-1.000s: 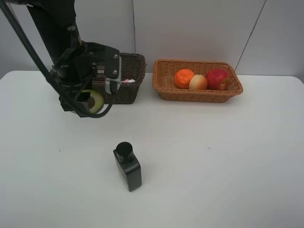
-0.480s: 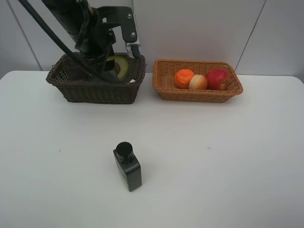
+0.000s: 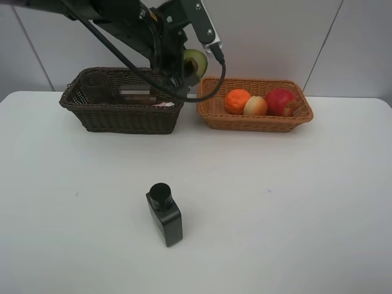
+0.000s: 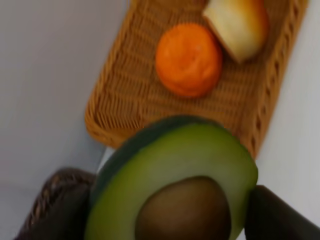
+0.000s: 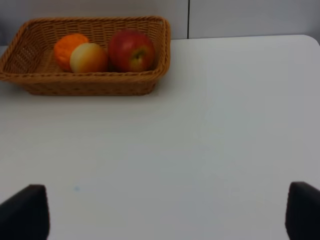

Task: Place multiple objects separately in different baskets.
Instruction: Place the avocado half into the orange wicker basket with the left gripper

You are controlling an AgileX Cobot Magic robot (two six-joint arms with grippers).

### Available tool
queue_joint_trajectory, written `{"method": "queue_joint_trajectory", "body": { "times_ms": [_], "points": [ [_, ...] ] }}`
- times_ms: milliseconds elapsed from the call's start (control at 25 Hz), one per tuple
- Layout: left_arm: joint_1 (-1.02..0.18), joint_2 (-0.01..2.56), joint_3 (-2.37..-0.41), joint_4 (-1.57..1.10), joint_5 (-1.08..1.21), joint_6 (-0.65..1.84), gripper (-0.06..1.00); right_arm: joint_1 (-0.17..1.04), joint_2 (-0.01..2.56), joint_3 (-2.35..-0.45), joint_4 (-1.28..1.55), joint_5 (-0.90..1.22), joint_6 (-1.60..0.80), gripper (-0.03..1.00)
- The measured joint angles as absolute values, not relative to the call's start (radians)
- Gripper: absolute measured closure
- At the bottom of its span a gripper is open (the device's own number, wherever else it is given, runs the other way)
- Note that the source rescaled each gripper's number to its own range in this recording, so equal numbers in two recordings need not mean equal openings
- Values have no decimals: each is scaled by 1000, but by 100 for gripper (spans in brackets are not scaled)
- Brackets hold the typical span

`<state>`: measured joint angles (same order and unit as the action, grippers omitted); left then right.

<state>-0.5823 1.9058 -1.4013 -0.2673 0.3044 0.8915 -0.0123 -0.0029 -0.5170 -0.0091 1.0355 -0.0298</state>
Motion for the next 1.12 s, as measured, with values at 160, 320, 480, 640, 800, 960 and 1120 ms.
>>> {"method": "queue_joint_trajectory", "body": {
  "times_ms": [160, 320, 480, 640, 800, 960, 1120],
  "points": [
    [-599, 1964, -1401, -279, 129, 892, 15, -12, -3, -517, -9, 1035, -30, -3],
    [-614, 2018, -1401, -282, -19, 892, 15, -12, -3, -517, -9, 1035, -30, -3],
    [-629, 2066, -1401, -277, -161, 892, 15, -12, -3, -517, -9, 1035, -30, -3],
    [-650, 2110, -1401, -275, -292, 892, 15, -12, -3, -517, -9, 1035, -30, -3],
    [-664, 2151, -1410, -270, -384, 859, 15, -12, -3, -517, -9, 1035, -30, -3],
    [-666, 2199, -1450, -267, -403, 792, 15, -12, -3, -517, -9, 1035, -30, -3],
    [-667, 2238, -1493, -259, -415, 728, 15, -12, -3, -517, -9, 1035, -30, -3]
  ]
}}
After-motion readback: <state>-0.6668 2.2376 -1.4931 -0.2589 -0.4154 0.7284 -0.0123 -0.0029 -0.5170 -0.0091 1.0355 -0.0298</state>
